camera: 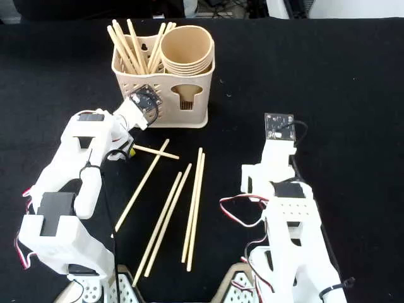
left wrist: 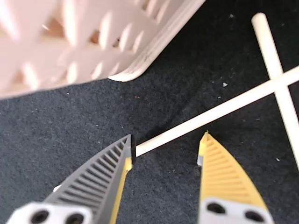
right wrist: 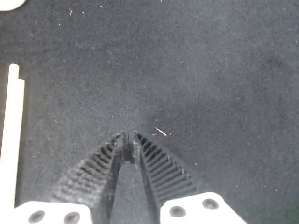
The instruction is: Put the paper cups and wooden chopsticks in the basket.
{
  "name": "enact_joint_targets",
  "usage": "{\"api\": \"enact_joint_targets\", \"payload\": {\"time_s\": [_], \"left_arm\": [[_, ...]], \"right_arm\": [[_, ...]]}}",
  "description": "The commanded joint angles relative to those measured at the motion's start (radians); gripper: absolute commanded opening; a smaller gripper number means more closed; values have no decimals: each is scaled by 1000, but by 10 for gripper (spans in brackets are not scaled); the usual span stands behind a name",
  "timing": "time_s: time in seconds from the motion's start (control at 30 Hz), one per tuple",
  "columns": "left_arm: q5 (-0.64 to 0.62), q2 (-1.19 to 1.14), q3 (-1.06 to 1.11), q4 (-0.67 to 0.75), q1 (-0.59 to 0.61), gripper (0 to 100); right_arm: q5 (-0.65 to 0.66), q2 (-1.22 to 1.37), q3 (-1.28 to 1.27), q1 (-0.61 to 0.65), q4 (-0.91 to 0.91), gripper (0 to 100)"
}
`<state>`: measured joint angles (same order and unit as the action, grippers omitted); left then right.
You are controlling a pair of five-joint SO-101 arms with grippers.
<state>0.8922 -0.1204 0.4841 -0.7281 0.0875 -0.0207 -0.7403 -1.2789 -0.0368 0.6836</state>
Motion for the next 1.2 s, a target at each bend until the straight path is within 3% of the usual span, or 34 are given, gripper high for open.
{"api": "enact_joint_targets", "payload": {"time_s": [0.0, 0.47, 0.6, 0.73, 1.07, 1.17], "left_arm": [[58, 6, 45, 0, 21, 234], [153, 18, 140, -64, -15, 183], [155, 18, 142, -72, -15, 104], [153, 49, 120, -137, -2, 95], [140, 293, 102, -107, 231, 95], [-23, 262, 113, 11, 265, 90]], "right_arm": [[-2, -31, 5, -3, -18, 15], [-2, -31, 5, -3, -18, 15], [-2, -31, 7, -3, -18, 15], [-2, -31, 7, -3, -18, 15], [-2, -33, 7, -3, -18, 15], [-2, -33, 5, -3, -18, 15]]}}
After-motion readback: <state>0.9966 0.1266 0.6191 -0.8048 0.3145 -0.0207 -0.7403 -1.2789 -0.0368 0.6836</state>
